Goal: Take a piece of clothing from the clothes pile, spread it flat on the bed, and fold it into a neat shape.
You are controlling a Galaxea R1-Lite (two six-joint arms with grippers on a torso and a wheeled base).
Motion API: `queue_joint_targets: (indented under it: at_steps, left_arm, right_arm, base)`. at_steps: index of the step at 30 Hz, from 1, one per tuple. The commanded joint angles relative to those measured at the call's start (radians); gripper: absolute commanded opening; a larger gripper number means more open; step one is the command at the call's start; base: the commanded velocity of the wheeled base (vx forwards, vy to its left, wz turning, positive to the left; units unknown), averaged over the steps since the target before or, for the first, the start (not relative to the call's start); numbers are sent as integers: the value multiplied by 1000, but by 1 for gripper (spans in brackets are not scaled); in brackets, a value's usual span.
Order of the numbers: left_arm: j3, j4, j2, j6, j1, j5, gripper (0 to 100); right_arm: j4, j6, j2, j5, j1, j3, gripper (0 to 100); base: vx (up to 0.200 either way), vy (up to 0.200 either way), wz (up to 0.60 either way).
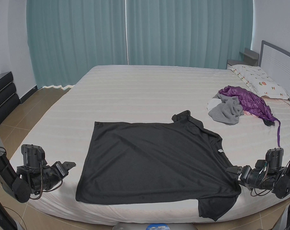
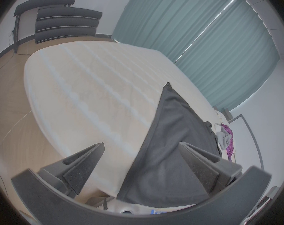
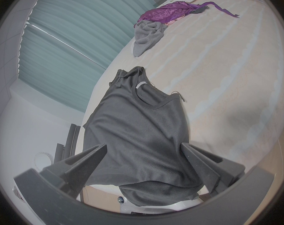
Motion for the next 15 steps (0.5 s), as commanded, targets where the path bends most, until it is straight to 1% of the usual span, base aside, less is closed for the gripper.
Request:
queue_joint_targets:
  at_steps: [1, 2, 3, 6, 7, 9, 11, 12, 13, 15]
  left_arm:
    - [-102, 13, 2, -4, -1, 1, 100]
    - [-110, 13, 5, -2, -1, 1, 100]
    - [-156, 16, 16, -2, -1, -1, 100]
    - [-288, 59, 76, 0, -1, -6, 100]
    - [-369, 91, 114, 0, -1, -15, 100]
    - [-468, 130, 169, 0, -1, -49, 100]
    - [-572, 151, 235, 0, -1, -105, 100]
    - [-616, 157, 267, 0, -1, -119, 100]
    - [-616, 157, 267, 0, -1, -119, 100]
    - [-770, 163, 379, 7, -1, -134, 100]
  right_arm:
    - [-15, 1, 9, 1, 2, 4, 100]
    - [-17, 1, 9, 1, 2, 4, 100]
    - [-17, 3, 9, 1, 2, 4, 100]
    - [-18, 46, 6, 1, 10, 1, 100]
    - [-29, 73, 8, 1, 16, 1, 100]
    - [-52, 92, 9, 1, 19, 7, 100]
    - [-72, 95, 19, 1, 22, 15, 100]
    - [-78, 95, 25, 1, 22, 15, 100]
    - [-78, 95, 25, 1, 22, 15, 100]
    - [-84, 95, 35, 1, 22, 15, 100]
  base:
    - [0, 0, 0]
    - [0, 0, 0]
    - [0, 0, 0]
    - [0, 0, 0]
    - [0, 0, 0]
    - [0, 0, 0]
    - [0, 0, 0]
    - [0, 0, 0]
    - [0, 0, 0]
    - [0, 0, 0]
